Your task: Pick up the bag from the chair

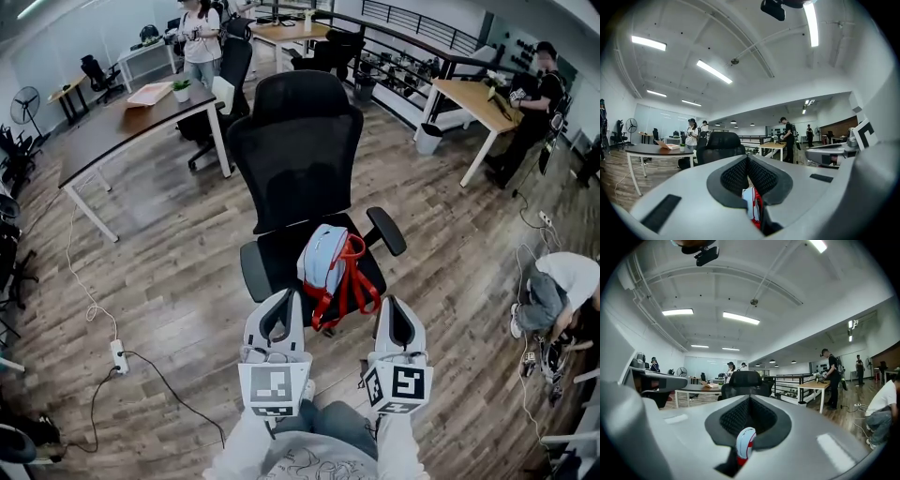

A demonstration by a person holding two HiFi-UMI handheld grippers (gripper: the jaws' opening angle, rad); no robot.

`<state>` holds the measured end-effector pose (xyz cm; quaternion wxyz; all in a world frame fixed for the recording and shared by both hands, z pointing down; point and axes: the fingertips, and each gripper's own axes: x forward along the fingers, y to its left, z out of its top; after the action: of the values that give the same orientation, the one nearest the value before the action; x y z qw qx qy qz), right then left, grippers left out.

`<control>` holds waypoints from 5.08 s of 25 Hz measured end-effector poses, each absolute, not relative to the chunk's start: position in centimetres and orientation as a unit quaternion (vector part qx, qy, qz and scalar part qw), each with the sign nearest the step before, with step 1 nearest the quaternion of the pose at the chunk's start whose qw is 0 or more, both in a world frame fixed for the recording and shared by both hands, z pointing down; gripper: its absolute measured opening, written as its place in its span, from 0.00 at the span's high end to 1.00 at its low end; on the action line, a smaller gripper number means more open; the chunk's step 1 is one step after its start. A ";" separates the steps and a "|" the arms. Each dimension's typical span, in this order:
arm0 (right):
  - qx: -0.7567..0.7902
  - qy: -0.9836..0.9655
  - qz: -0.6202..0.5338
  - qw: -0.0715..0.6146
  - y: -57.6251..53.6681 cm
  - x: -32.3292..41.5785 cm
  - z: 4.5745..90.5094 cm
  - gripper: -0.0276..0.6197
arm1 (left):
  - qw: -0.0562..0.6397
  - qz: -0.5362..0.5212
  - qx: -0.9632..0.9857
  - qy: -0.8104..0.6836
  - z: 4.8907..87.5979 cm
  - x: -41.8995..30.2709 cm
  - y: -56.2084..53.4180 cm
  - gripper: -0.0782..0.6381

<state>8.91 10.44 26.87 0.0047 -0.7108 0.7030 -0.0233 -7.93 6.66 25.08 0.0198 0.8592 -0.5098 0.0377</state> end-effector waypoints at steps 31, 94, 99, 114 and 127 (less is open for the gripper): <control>-0.621 0.760 -0.136 -0.134 -12.8 18.1 44.0 0.94 | 0.120 0.175 0.841 -0.498 41.9 3.7 -13.0 0.88; -0.556 0.769 -0.236 -0.209 -18.9 16.3 57.9 0.94 | 0.219 0.317 0.912 -0.140 58.6 12.2 -14.9 0.73; -0.550 0.775 -0.227 -0.212 -19.8 15.2 57.4 0.94 | 0.217 0.324 0.911 -0.139 58.8 11.8 -15.9 0.77; -0.414 0.814 -0.407 -0.036 -19.1 13.0 54.3 0.73 | 0.233 0.308 0.913 -0.130 58.8 10.8 -16.2 0.79; -0.358 0.733 -0.571 0.094 -21.9 12.1 56.0 0.77 | 0.241 0.290 0.917 -0.127 58.8 10.5 -16.4 0.79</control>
<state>12.13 -21.86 55.98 0.0938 -0.3581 0.7326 -0.5712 10.49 -16.42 58.75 0.2408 0.9174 -0.1274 0.2901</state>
